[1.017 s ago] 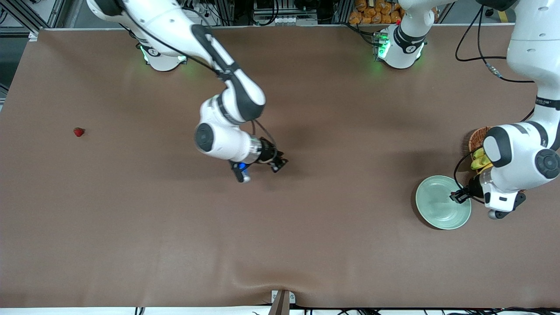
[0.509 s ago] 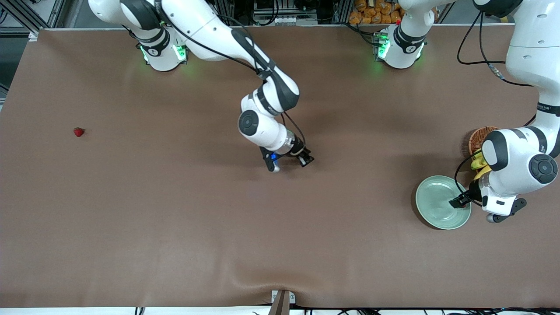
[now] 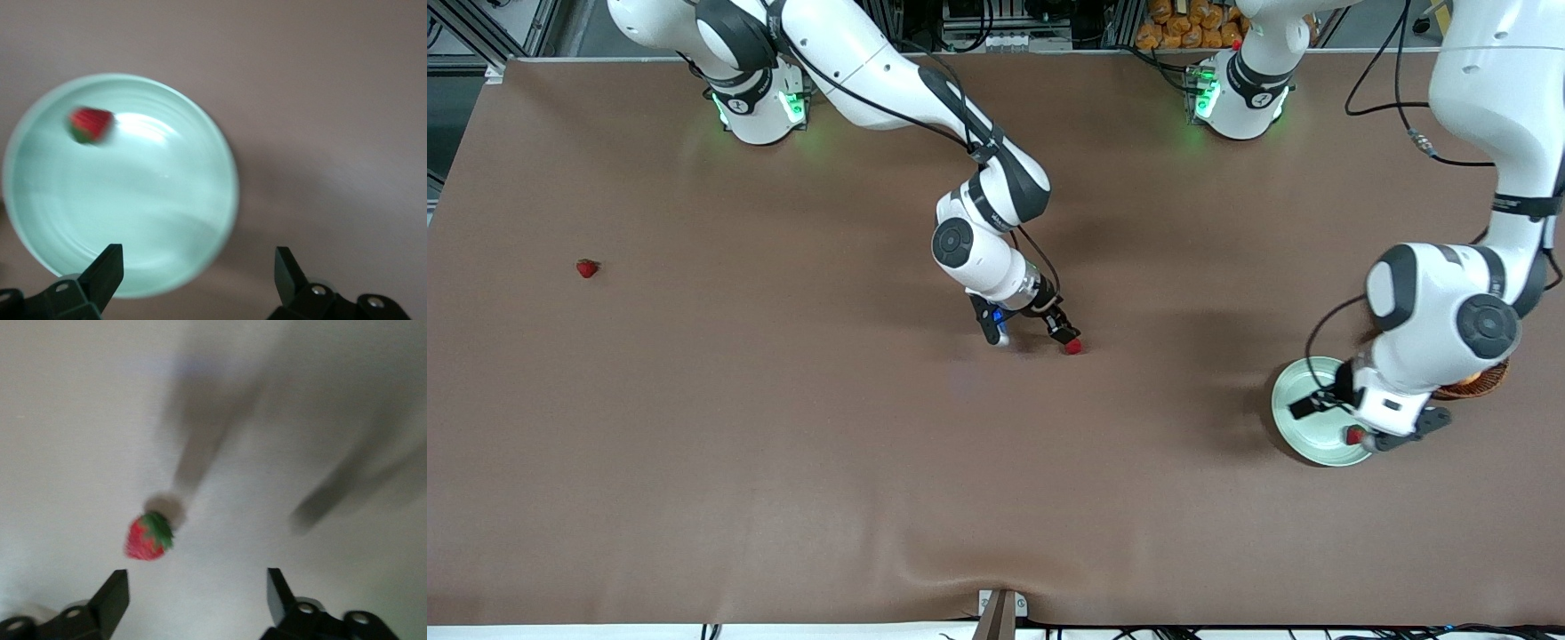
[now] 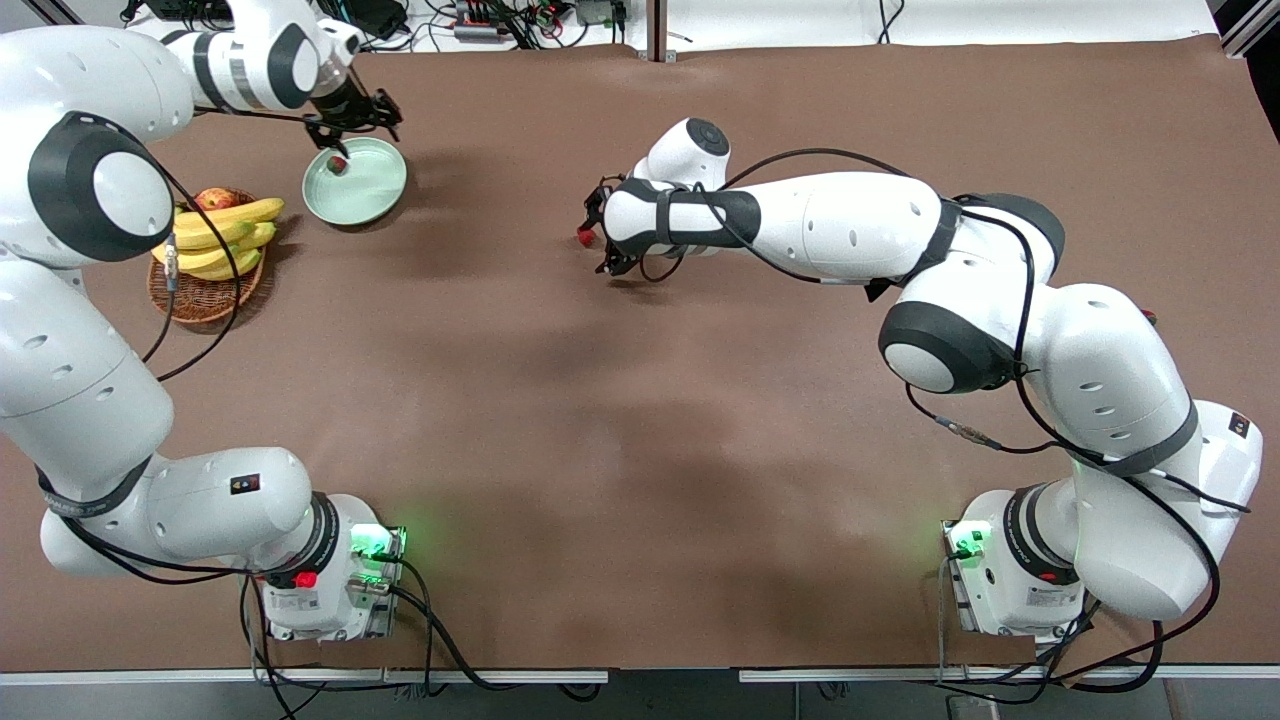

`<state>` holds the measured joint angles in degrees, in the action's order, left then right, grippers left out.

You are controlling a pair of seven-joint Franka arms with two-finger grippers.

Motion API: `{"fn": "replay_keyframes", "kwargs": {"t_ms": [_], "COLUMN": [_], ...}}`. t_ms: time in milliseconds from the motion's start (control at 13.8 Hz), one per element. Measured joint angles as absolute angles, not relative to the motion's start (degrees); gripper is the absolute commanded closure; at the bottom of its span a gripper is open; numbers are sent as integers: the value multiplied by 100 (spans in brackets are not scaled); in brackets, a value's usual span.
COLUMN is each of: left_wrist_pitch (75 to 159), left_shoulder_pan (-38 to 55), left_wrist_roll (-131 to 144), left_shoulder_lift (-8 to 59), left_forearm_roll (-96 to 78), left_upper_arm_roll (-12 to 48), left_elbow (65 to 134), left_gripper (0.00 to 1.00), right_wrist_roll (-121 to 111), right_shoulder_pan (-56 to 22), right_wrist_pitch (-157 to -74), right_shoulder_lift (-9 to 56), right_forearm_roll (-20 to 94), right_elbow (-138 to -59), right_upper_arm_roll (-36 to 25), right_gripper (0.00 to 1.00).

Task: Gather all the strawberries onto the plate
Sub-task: 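Drop the strawberry on the plate while the right gripper sets another mid-table, then grasp the mid-table strawberry with the left gripper while the right gripper withdraws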

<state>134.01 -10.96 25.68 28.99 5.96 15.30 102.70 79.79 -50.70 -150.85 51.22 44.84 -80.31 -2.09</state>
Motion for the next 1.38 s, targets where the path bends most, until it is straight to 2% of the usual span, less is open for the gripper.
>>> {"fn": "replay_keyframes", "kwargs": {"t_ms": [363, 581, 1090, 1380], "left_wrist_pitch": [13400, 13400, 13400, 13513], "left_shoulder_pan": [-1070, -814, 841, 975], "left_wrist_roll": [2802, 3166, 6027, 6896], "left_shoulder_lift": [2845, 2846, 2948, 3159], "left_forearm_roll": [596, 596, 597, 598], "left_upper_arm_roll": [2149, 2422, 2450, 2426], "left_elbow": [10589, 10768, 10880, 10886], "left_gripper": [0, 0, 0, 0], "right_wrist_roll": [7946, 7303, 3575, 1225], "right_shoulder_pan": [-4644, -4372, -2911, -2709], "right_wrist_pitch": [-13350, -12628, -10557, -9702], "right_shoulder_lift": [4955, 4802, 4204, 4130], "right_forearm_roll": [3704, 3445, 3372, 3087], "right_elbow": [-7506, -7396, -7385, -7416], "right_upper_arm_roll": [-832, -1197, -1691, -2706], "right_gripper": [0, 0, 0, 0]}}
